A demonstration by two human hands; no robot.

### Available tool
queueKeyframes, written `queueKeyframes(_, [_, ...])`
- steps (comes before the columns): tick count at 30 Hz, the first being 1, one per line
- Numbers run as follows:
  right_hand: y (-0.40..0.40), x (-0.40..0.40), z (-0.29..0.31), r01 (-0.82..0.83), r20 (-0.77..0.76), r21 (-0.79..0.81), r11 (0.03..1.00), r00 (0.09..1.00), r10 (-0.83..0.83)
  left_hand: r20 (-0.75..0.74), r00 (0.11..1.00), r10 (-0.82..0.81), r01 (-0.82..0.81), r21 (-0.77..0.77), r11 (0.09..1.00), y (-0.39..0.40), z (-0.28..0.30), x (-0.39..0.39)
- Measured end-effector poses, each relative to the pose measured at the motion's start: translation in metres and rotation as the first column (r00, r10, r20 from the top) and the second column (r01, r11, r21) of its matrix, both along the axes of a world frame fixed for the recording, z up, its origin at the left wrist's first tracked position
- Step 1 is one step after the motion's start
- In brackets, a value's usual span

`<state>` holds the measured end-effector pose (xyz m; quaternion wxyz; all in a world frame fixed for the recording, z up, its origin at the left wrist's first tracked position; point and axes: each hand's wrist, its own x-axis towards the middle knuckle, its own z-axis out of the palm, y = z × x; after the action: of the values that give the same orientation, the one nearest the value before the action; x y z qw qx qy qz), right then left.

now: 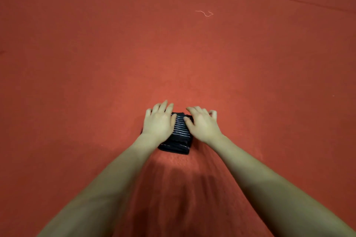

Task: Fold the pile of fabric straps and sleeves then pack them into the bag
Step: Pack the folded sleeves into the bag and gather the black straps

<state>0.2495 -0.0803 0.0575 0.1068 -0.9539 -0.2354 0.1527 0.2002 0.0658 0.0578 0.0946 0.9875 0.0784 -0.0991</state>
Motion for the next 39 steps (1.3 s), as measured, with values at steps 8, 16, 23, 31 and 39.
queueKeyframes(8, [-0.004, -0.035, -0.045, 0.112, -0.134, 0.04, 0.993, 0.985, -0.106, -0.1, 0.994, 0.052, -0.062, -0.103, 0.993, -0.001, -0.047, -0.028])
queueKeyframes(16, [-0.021, -0.057, -0.046, 0.035, -0.121, 0.032, 0.999, 0.992, -0.031, -0.158, 0.986, 0.051, -0.071, -0.128, 0.989, -0.017, -0.049, -0.054])
queueKeyframes(23, [-0.047, -0.111, -0.044, 0.014, -0.088, 0.05, 0.999, 0.996, -0.01, -0.152, 0.988, -0.034, -0.001, -0.226, 0.974, -0.03, -0.046, -0.101])
queueKeyframes(31, [-0.063, -0.145, -0.046, -0.045, 0.074, 0.119, 0.992, 0.997, 0.036, -0.108, 0.992, -0.06, 0.034, -0.227, 0.973, -0.029, -0.039, -0.128])
queueKeyframes(39, [-0.074, -0.165, -0.037, -0.061, 0.089, 0.086, 0.994, 0.995, 0.053, -0.003, 1.0, -0.029, 0.027, -0.28, 0.959, -0.04, -0.04, -0.166])
